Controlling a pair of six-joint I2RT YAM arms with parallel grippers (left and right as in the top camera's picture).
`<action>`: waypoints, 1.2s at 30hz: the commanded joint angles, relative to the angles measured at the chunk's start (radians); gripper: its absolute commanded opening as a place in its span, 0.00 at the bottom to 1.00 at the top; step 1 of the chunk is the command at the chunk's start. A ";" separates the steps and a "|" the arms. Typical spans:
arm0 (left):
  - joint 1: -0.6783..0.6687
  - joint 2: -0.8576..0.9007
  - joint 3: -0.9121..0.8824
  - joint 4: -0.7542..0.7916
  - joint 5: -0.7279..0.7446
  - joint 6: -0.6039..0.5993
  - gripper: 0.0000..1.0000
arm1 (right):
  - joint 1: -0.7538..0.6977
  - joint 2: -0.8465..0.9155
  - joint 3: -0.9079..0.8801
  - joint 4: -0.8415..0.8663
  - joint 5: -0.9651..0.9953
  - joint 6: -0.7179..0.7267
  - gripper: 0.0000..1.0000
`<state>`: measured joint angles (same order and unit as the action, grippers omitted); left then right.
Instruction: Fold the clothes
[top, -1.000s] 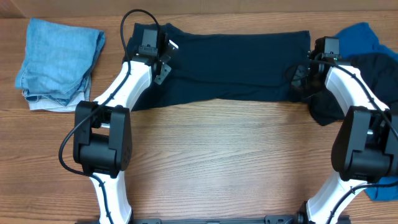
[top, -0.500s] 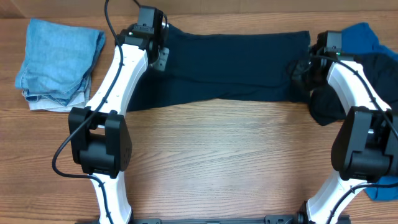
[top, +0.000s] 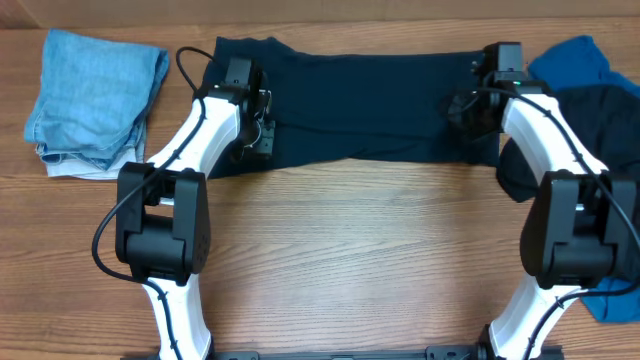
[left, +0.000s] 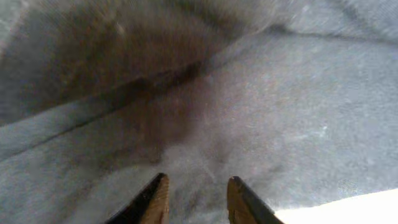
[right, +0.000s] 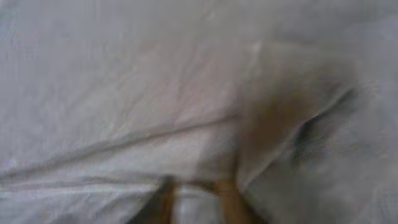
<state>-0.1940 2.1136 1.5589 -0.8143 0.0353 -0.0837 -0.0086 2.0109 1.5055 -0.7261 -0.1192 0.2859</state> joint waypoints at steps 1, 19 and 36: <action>0.005 0.005 -0.032 0.043 0.013 -0.018 0.21 | 0.034 0.013 0.019 -0.059 0.021 -0.103 0.04; 0.004 0.009 -0.066 0.124 -0.063 -0.017 0.06 | 0.120 0.107 -0.021 -0.047 0.005 -0.160 0.04; 0.005 0.009 -0.176 0.183 -0.072 -0.005 0.05 | 0.120 0.127 -0.021 0.206 0.075 -0.156 0.04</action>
<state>-0.1940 2.0964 1.4265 -0.6029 -0.0193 -0.0982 0.1074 2.1204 1.4841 -0.5526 -0.0845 0.1303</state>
